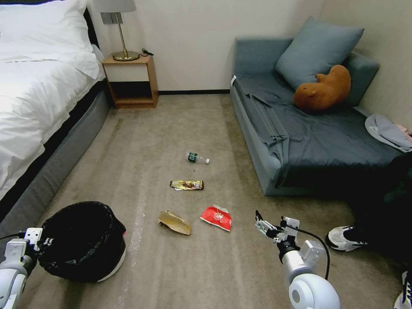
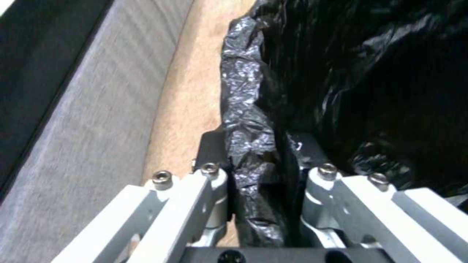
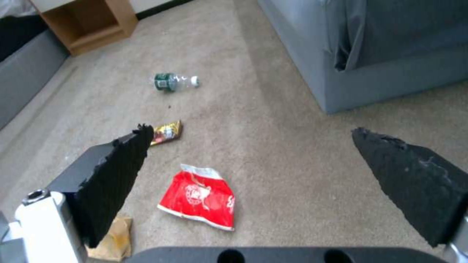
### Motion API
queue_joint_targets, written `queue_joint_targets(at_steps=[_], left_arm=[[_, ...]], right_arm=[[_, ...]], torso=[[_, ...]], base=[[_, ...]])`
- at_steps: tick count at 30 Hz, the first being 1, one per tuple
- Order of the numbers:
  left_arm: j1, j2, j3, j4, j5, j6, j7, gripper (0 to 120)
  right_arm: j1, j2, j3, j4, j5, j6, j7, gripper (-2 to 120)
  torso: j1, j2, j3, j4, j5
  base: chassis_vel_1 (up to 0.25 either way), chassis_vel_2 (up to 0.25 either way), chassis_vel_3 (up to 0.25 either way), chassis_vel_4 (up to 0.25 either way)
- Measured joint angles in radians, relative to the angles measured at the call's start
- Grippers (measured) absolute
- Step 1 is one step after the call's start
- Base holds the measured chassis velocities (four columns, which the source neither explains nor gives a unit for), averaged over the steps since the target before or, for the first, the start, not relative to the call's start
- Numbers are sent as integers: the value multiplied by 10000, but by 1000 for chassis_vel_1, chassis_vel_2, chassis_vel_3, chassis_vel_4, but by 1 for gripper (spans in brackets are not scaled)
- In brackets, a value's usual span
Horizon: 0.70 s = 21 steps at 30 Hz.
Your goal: Pick up the trash bin, then pick up the garbage on the floor and place it into the trash bin.
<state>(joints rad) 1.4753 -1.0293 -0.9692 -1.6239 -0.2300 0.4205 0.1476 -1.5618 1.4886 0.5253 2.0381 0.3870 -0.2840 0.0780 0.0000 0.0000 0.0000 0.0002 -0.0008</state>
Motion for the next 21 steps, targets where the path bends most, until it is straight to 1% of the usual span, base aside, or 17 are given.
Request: queue_joint_targets(at_steps=[3,5,7,8,9,11,12,14,15,17,18,20,21], left_arm=[[1,-5,1,-107,-111,-62,-27,15],[0,-34,-20,-492,-425,-225,-248,10],[0,-41,-38,-585,-460,-239,-303,10],[4,-55,-82,-862,-507,-257,-423,8],[4,-55,-82,-862,-507,-257,-423,8],[11,-61,-136,-1592,-510,-248,-610,4],[11,-61,-136,-1592,-510,-248,-610,4],[10,-48,-152,-2001,-419,-242,-663,4],[10,-48,-152,-2001,-419,-242,-663,4],[12,-21,-168,-2329,-324,-256,-649,4],[12,-21,-168,-2329,-324,-256,-649,4],[20,52,-258,-2750,-268,-325,-697,4],[20,52,-258,-2750,-268,-325,-697,4]], right_arm=[[-32,9,0,18,-2,12,0,100],[-134,20,5,82,52,68,-5,100],[-156,18,11,94,63,85,-16,100],[-193,12,26,114,65,122,-56,100],[-193,12,26,114,65,122,-56,100],[-260,-7,54,159,1,210,-159,100],[-260,-7,54,159,1,210,-159,100],[-288,-15,29,162,-190,229,-200,100],[-288,-15,29,162,-190,229,-200,100],[-319,-19,-32,163,-452,233,-212,100],[-319,-19,-32,163,-452,233,-212,100],[-362,4,-129,49,-1067,330,-216,100],[-362,4,-129,49,-1067,330,-216,100]], torso=[[0,0,0,-1,-1],[0,-1,0,-2,1],[0,-2,1,-3,1],[0,-2,1,-3,3],[0,-2,1,-3,3],[0,-2,1,-2,7],[0,-2,1,-2,7],[0,-2,1,0,10],[0,-2,1,0,10],[0,-2,1,-2,4],[0,-2,1,-2,4],[0,-1,1,-5,9],[0,-1,1,-5,9]], base=[[0,0,0,0],[0,0,0,0],[0,0,0,0],[0,0,0,0],[0,0,0,0],[0,0,0,0],[0,0,0,0],[0,0,0,0],[0,0,0,0],[0,0,0,0],[0,0,0,0],[0,0,0,0],[0,0,0,0]])
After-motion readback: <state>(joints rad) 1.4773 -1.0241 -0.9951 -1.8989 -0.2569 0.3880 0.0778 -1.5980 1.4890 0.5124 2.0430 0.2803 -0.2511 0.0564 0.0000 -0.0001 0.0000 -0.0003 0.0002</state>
